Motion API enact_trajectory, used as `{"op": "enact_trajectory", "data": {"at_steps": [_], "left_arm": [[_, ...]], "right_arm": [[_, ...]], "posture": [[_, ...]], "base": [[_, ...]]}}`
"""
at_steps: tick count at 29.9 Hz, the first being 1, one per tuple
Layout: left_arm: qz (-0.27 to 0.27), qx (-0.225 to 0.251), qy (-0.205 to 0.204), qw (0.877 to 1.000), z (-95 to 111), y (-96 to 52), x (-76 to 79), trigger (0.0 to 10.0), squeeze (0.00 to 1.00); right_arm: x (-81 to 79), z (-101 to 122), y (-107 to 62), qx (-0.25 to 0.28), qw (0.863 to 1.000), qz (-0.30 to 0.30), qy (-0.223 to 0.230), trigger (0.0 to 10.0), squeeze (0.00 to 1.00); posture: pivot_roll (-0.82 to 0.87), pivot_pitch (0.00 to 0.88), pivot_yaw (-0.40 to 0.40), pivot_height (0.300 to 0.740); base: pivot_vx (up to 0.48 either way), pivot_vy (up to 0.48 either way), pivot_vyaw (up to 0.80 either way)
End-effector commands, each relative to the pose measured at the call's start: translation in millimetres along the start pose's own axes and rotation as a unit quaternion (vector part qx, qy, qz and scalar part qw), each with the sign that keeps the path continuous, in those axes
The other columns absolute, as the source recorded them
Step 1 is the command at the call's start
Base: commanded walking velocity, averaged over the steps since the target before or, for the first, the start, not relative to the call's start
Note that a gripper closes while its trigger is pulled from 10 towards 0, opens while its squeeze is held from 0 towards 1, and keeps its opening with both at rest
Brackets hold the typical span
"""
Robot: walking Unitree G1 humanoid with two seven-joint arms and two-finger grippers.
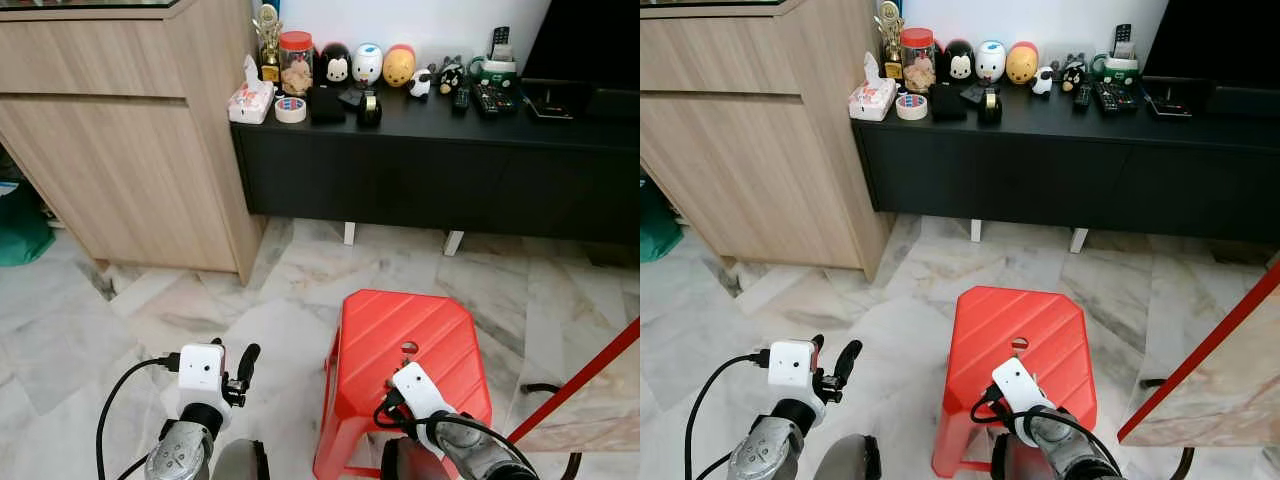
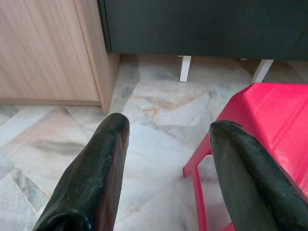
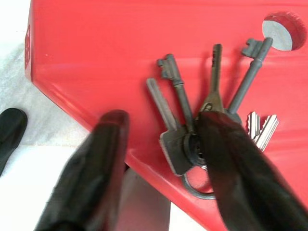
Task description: Hang keys on a hook
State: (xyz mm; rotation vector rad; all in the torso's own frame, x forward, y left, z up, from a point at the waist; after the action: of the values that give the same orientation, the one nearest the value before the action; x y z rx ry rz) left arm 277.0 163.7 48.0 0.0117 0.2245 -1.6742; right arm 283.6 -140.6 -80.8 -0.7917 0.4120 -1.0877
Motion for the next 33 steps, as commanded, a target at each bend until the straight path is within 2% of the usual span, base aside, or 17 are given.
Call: {"op": "enact_trajectory", "data": {"at_steps": [1, 10, 20, 26, 30, 33], "left_arm": [[-0.004, -0.007, 0.008, 1.000, -1, -1.2, 0.7, 10.0, 0.00], [-0.006, -0.010, 0.007, 1.000, -1, 0.8, 1.9, 10.0, 0.00], [-0.006, -0.010, 0.009, 1.000, 0, 9.7, 0.4, 10.0, 0.00], [-0.003, -0.006, 0.012, 1.000, 1, 21.9, -2.3, 10.0, 0.00], [0.001, -0.003, 0.014, 1.000, 3, 29.7, -4.9, 10.0, 0.00], [0.001, -0.003, 0.014, 1.000, 3, 32.9, -4.3, 10.0, 0.00]], "right_arm": [[-5.4, -13, -0.1, -0.025, 1.000, 0.004, 0.005, 0.0, 0.00], [-7.8, -13, 0.4, -0.025, 1.000, 0.005, 0.005, 0.0, 0.00], [-2.0, -2, 1.1, -0.009, 1.000, -0.005, 0.009, 0.0, 0.00], [8.1, 23, 1.8, 0.030, 0.999, -0.020, 0.027, 0.0, 0.00], [21.8, 47, -0.1, 0.075, 0.993, -0.045, 0.077, 0.0, 0.00], [22.3, 53, -0.8, 0.092, 0.990, -0.044, 0.096, 0.0, 0.00]], "posture": [[0.11, 0.107, -0.010, 0.623], [0.11, 0.100, -0.008, 0.623], [0.11, 0.068, -0.009, 0.623], [0.10, 0.029, -0.007, 0.623], [0.08, 0.000, -0.006, 0.623], [0.08, 0.000, -0.009, 0.623]], "base": [[0.000, 0.000, 0.00], [0.000, 0.000, 0.00], [0.000, 0.000, 0.00], [0.000, 0.000, 0.00], [0.000, 0.000, 0.00], [0.000, 0.000, 0.00]]}}
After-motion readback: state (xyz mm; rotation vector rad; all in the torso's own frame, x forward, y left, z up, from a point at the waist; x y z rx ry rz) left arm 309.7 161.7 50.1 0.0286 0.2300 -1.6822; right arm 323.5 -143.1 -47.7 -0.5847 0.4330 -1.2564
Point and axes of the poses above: a point about 5 cm out from each wrist's last joint towards the gripper, its own y axis pointing out of the wrist towards the gripper, its own z axis along the axis of the wrist's last joint, x = y × z, the point moved 5 cm from there along y, pointing out of the wrist towards the gripper, and after that the axes turned 8 degrees about y, right-handed, at the moved point
